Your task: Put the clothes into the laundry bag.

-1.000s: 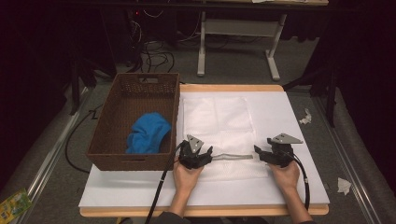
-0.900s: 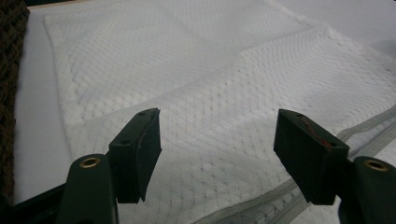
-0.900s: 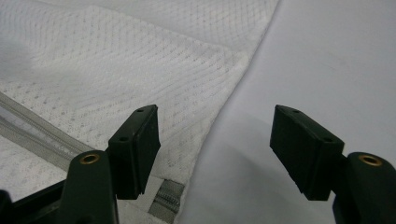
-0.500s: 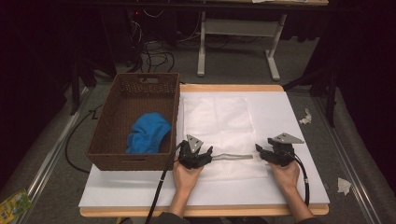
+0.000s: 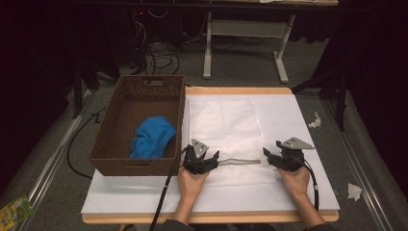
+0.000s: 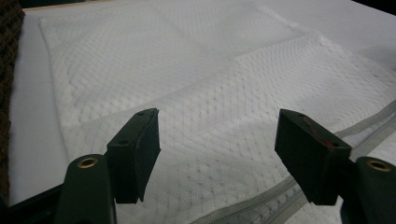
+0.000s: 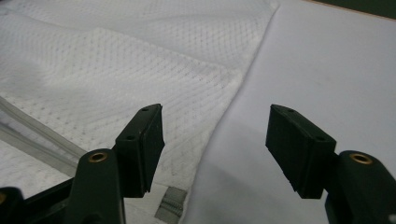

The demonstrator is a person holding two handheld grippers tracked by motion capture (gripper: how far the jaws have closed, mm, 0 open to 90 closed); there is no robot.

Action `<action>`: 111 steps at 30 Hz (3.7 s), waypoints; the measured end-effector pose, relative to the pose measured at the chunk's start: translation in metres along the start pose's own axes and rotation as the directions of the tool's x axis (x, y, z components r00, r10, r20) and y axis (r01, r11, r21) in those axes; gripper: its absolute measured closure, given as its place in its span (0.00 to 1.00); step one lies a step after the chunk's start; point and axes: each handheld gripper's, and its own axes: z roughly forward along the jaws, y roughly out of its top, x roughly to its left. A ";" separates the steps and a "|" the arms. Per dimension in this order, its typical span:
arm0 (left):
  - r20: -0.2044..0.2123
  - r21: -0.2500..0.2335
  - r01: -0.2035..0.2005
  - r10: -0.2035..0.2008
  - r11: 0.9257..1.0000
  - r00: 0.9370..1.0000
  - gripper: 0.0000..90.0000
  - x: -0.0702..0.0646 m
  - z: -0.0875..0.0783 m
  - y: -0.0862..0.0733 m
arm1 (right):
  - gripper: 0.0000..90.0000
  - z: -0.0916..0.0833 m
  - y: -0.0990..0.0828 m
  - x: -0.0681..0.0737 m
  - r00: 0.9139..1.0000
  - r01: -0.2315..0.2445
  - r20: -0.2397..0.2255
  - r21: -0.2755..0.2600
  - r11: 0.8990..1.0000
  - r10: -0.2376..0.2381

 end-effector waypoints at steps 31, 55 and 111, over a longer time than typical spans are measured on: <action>0.003 0.005 0.013 -0.013 1.000 1.000 0.34 0.001 0.001 0.000 | 0.44 0.002 0.025 0.058 0.965 0.188 -0.184 -0.009 0.982 -0.187; 0.028 0.004 0.016 -0.016 1.000 0.999 0.32 0.002 0.000 0.000 | 0.44 0.026 0.029 0.095 0.930 0.312 -0.215 0.034 0.949 -0.298; 0.037 0.051 -0.172 0.170 0.984 0.985 0.24 -0.018 -0.022 -0.005 | 0.66 0.050 0.036 0.095 0.940 0.293 -0.222 0.138 0.946 -0.259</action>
